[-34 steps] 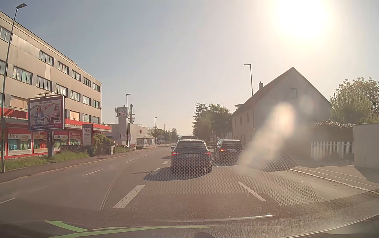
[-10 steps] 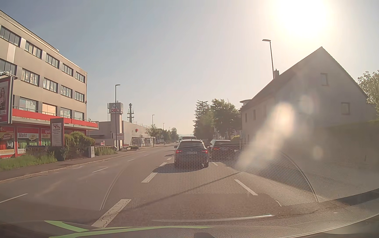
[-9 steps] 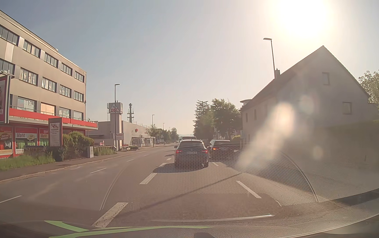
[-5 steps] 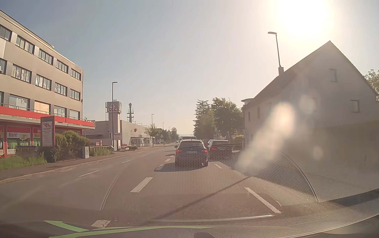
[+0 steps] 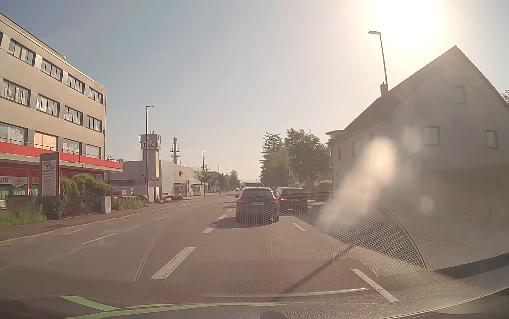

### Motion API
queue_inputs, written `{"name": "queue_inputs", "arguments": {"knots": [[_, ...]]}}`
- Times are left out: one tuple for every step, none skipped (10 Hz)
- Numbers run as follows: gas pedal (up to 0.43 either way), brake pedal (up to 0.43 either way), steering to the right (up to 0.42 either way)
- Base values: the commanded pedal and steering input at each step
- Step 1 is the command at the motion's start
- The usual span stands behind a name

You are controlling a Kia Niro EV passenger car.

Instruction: Follow the waypoints while adhering to traffic rules and regulations

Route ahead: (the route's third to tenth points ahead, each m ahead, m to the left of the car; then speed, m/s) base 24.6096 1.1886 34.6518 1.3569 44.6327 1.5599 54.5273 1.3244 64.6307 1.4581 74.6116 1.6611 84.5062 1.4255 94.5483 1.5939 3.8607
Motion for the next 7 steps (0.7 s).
{"name": "queue_inputs", "arguments": {"knots": [[0.039, 0.0, -0.002], [0.039, 0.0, -0.002], [0.039, 0.0, -0.002], [0.047, 0.0, -0.002], [0.047, 0.0, -0.002], [0.047, 0.0, -0.002], [0.047, 0.0, -0.003]]}}
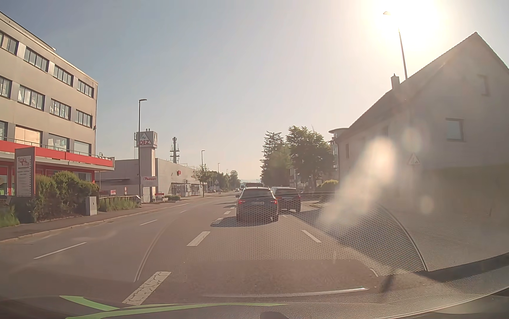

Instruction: Follow the waypoints while adhering to traffic rules and regulations

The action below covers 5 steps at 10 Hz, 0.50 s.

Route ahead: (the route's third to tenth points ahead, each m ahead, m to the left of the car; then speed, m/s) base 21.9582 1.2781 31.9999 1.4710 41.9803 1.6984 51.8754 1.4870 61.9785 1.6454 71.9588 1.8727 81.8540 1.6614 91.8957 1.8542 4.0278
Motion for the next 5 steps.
{"name": "queue_inputs", "arguments": {"knots": [[0.047, 0.0, -0.003], [0.047, 0.0, -0.004], [0.047, 0.0, -0.004], [0.047, 0.0, -0.004], [0.047, 0.0, -0.005]]}}
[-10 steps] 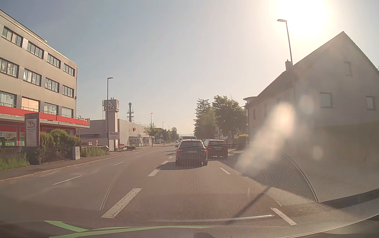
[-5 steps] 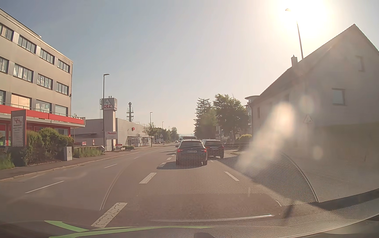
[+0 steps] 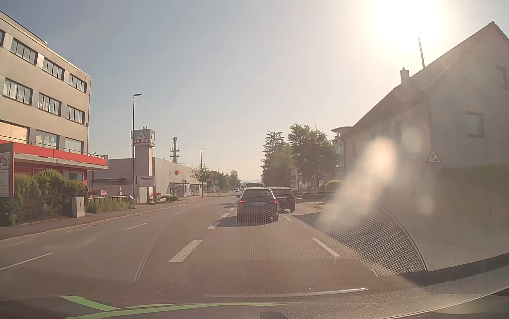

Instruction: Follow the waypoints while adhering to traffic rules and regulations

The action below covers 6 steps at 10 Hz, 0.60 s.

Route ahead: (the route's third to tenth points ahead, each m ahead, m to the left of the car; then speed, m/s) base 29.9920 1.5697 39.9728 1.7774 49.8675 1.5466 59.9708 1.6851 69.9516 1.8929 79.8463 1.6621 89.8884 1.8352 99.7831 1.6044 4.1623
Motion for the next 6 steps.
{"name": "queue_inputs", "arguments": {"knots": [[0.047, 0.0, -0.004], [0.047, 0.0, -0.004], [0.047, 0.0, -0.004], [0.059, 0.0, -0.004], [0.059, 0.0, -0.004], [0.067, 0.0, -0.005]]}}
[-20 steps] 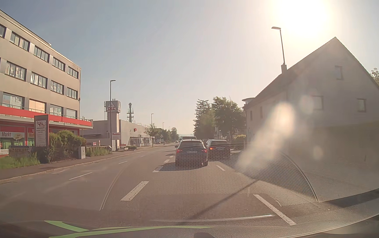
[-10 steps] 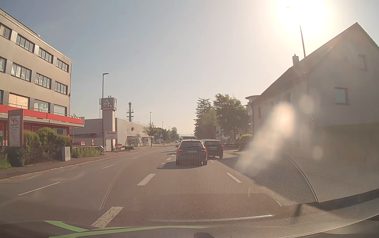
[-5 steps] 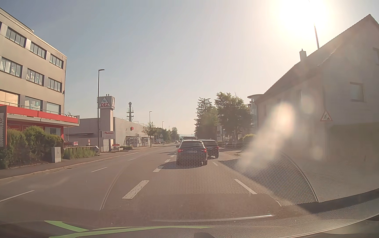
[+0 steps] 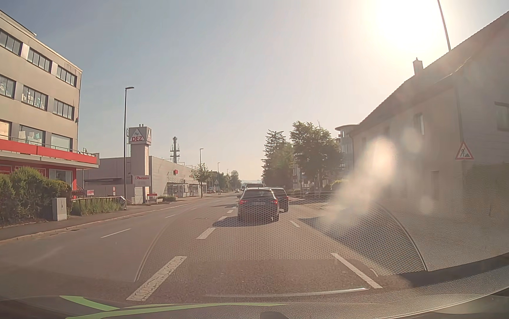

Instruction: Follow the waypoints while adhering to traffic rules and regulations

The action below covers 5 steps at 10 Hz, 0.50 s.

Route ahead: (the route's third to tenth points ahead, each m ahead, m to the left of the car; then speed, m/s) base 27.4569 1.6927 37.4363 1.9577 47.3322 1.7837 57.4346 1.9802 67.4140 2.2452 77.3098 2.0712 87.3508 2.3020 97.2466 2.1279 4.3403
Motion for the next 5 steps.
{"name": "queue_inputs", "arguments": {"knots": [[0.067, 0.0, -0.004], [0.067, 0.0, -0.004], [0.067, 0.0, -0.004], [0.067, 0.0, -0.004], [0.067, 0.0, -0.003]]}}
